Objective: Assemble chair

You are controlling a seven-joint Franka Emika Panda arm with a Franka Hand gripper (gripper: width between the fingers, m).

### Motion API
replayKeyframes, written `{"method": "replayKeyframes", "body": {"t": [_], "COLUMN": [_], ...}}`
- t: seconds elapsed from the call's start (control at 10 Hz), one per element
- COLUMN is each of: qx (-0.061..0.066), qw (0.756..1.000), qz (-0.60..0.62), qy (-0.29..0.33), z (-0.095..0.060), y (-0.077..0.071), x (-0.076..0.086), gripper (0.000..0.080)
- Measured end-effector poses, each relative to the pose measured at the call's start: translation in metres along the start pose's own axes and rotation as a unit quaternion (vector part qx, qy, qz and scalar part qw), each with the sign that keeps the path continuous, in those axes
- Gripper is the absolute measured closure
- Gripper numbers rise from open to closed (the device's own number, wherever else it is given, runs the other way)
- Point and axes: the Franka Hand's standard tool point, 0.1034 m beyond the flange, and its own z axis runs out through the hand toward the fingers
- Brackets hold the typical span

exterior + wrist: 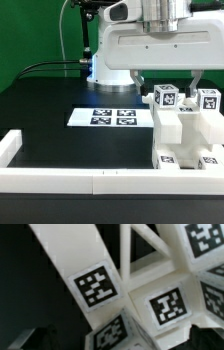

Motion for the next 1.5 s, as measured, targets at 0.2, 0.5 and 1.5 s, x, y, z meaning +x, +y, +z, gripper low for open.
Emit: {"method": "replayKeyframes", "body": {"t": [0.2,0.5,1.5], "qx": [-0.005,-0.004,0.001], "qw": [0.988,0.995,0.867], "qz": [-0.153,-0.104,0.498], "qy": [0.001,0.001,0.007], "z": [-0.002,-0.002,-0.001], "y": [0.005,0.005,-0.004], "x": [0.005,0.005,0.007], "gripper": [0.0151,0.0351,0.0518]}}
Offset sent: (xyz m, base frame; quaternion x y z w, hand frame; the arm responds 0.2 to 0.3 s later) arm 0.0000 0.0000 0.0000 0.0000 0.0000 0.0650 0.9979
